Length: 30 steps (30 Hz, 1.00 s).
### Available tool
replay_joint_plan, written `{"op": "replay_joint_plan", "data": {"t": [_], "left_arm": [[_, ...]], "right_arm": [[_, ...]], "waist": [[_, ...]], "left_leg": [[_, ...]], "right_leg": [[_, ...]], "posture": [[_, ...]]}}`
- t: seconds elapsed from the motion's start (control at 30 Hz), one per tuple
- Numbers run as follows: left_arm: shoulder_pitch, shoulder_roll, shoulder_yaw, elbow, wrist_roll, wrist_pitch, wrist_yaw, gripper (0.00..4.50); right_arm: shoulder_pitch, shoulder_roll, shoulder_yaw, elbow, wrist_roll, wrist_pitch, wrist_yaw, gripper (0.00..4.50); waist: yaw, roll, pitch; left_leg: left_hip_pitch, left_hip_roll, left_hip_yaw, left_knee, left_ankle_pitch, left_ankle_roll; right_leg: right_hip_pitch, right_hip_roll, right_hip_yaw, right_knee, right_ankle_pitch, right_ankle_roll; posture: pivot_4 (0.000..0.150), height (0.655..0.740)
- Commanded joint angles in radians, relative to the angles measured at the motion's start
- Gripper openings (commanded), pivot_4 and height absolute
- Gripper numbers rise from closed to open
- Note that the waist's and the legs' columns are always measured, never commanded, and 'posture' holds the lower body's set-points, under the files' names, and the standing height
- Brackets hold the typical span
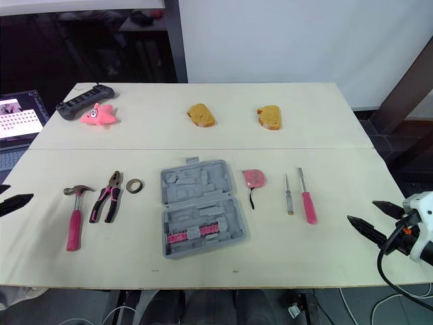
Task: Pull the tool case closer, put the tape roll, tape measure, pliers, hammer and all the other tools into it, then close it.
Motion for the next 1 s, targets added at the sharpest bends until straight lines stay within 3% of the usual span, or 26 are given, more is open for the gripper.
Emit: {"op": "replay_joint_plan", "data": {"t": [0.03,0.47,0.57,0.73,0.8,0.9,1.0], "left_arm": [[0.007,0.037,0.018,-0.004,-0.003,-0.026,-0.015,4.47],[-0.010,0.019,0.012,0.006,-0.004,-0.020,-0.003,4.47],[-0.016,-0.015,-0.016,-0.023,0.013,-0.029,0.021,4.47],[0.010,-0.181,-0.074,-0.318,-0.038,0.070,0.025,4.47],[0.071,-0.272,-0.138,-0.514,-0.052,0.118,0.034,3.65],[0.129,-0.374,-0.234,-0.719,-0.028,0.176,0.093,2.06],[0.144,-0.458,-0.306,-0.816,0.003,0.207,0.177,0.49]], "right_arm": [[-0.011,0.005,-0.014,-0.010,0.015,-0.009,-0.006,4.50],[-0.014,0.016,0.001,-0.051,0.017,0.016,-0.042,4.50],[-0.031,0.015,0.052,-0.180,0.055,0.099,-0.073,4.50],[-0.158,0.002,0.263,-0.379,0.061,0.250,-0.161,4.50],[-0.283,0.036,0.368,-0.386,0.046,0.298,-0.221,3.66],[-0.427,0.075,0.552,-0.381,-0.021,0.322,-0.251,2.15],[-0.550,0.123,0.720,-0.320,-0.113,0.329,-0.274,0.62]], "waist": [[0.000,0.000,0.000],[0.000,0.000,0.000],[-0.001,0.001,0.000],[0.004,0.004,-0.002],[0.004,0.004,-0.002],[0.004,0.003,-0.002],[0.001,0.004,-0.002]], "left_leg": [[0.000,0.000,0.000,0.000,0.000,0.000],[0.000,0.000,0.000,0.000,0.000,0.000],[0.000,0.000,0.000,0.000,0.000,0.000],[0.001,0.000,0.000,0.002,0.000,0.000],[0.000,0.000,-0.001,0.002,0.000,0.000],[-0.003,0.000,-0.001,0.004,0.000,0.000],[-0.002,0.000,-0.002,0.004,0.000,0.000]], "right_leg": [[0.000,0.000,0.000,0.000,0.000,0.000],[0.000,0.000,0.000,0.000,0.000,0.000],[0.000,0.000,0.000,0.001,0.000,0.000],[0.001,0.000,0.000,0.003,0.000,0.000],[0.000,0.000,0.000,0.003,0.000,0.000],[-0.001,-0.001,0.000,0.002,0.001,0.000],[-0.001,0.000,-0.001,0.003,0.001,0.000]], "posture": [[0.150,0.7400],[0.150,0.7400],[0.150,0.7400],[0.150,0.7400],[0.150,0.7400],[0.150,0.7400],[0.150,0.7400]]}}
